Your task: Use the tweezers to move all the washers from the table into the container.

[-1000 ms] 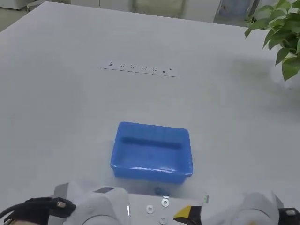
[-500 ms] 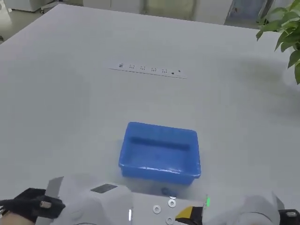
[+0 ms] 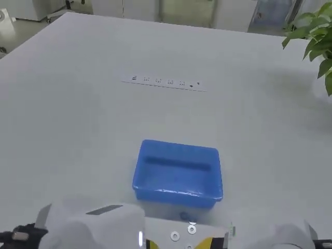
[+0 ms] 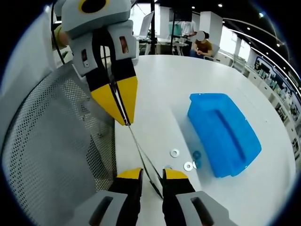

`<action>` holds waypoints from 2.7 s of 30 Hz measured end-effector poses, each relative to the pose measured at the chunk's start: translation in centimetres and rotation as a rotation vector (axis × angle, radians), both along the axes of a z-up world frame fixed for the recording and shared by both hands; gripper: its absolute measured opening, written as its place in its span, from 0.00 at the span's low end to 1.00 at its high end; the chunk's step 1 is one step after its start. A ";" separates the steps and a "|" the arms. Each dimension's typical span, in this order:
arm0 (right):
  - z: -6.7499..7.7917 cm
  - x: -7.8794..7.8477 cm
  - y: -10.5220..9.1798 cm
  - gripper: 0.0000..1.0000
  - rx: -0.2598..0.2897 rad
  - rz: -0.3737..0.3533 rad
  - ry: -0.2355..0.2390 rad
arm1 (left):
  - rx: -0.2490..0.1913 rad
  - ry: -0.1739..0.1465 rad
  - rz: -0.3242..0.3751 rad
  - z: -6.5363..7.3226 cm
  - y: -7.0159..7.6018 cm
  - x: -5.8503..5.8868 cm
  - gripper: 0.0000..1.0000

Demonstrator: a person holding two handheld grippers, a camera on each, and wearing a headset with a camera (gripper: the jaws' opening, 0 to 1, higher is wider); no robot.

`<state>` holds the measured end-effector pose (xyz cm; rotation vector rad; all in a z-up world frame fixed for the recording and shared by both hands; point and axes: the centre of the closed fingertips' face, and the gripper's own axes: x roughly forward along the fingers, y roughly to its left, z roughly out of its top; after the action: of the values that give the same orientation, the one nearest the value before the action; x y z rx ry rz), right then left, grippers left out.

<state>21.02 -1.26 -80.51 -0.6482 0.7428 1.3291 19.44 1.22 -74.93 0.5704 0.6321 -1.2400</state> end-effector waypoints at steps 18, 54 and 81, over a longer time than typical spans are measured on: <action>1.6 0.8 0.7 0.06 0.074 -0.025 -0.040 | -0.092 -0.066 0.009 2.9 -1.2 1.3 0.00; 2.1 2.6 1.6 0.04 0.218 -0.158 0.029 | -0.119 -0.073 0.004 3.7 -2.1 2.8 0.00; 6.8 5.5 -0.9 0.03 0.457 -0.477 0.145 | -0.460 0.012 0.588 5.4 5.8 5.3 0.35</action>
<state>26.52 -2.13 -73.74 -0.0018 0.6277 1.0522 24.69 7.06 -69.52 -0.0180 0.4542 -0.7879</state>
